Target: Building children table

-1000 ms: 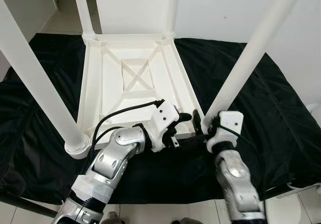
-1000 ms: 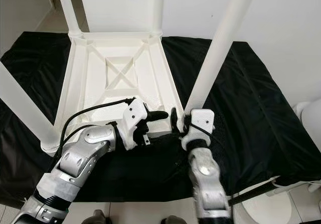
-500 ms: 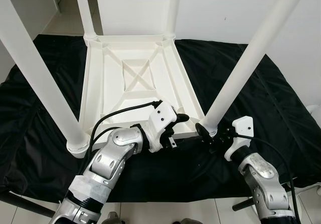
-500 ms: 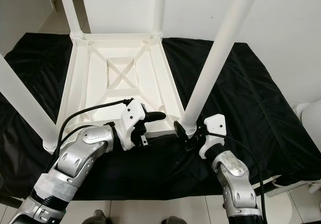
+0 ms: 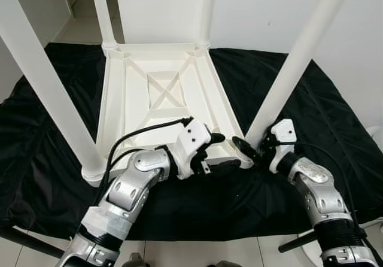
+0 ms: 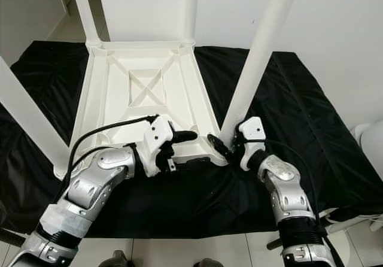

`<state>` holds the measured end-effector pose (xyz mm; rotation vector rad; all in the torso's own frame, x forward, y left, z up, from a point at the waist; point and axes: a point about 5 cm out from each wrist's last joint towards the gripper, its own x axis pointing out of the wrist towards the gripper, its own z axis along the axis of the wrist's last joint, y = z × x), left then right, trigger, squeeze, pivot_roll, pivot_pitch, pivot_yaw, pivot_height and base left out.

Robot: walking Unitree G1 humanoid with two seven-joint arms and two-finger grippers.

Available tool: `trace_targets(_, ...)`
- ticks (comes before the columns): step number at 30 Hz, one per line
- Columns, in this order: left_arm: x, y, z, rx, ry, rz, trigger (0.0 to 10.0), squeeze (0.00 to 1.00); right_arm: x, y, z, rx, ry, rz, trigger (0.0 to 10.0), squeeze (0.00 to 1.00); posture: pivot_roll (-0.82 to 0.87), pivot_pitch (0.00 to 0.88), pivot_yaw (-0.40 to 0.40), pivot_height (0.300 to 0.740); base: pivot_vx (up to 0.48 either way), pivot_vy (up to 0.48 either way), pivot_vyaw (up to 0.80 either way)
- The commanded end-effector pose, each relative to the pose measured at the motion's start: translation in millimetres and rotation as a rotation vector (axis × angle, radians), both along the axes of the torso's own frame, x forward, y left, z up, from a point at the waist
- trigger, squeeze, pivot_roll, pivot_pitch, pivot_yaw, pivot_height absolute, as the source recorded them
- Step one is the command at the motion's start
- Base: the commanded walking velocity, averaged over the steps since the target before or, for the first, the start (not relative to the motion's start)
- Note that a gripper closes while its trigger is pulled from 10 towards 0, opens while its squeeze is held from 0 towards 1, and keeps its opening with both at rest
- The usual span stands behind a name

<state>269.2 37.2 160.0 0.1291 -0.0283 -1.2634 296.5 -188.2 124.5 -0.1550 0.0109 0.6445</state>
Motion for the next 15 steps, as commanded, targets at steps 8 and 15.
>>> trace_targets(8, -1.4, -1.4, 1.3, -0.004, 0.006, -0.010, 10.0, 0.00, -5.2, -5.5, -11.0, -0.023, 0.050, 0.023, 0.4, 0.00, 0.03, 0.000, -0.029, 0.740, 0.000, 0.000, 0.00)
trace_targets(15, -1.3, -1.8, 1.2, -0.003, 0.005, -0.012, 10.0, 0.00, -4.6, -3.5, -12.2, 0.001, 0.044, -0.036, 10.0, 0.00, 0.02, 0.000, -0.035, 0.740, 0.000, 0.000, 0.00)
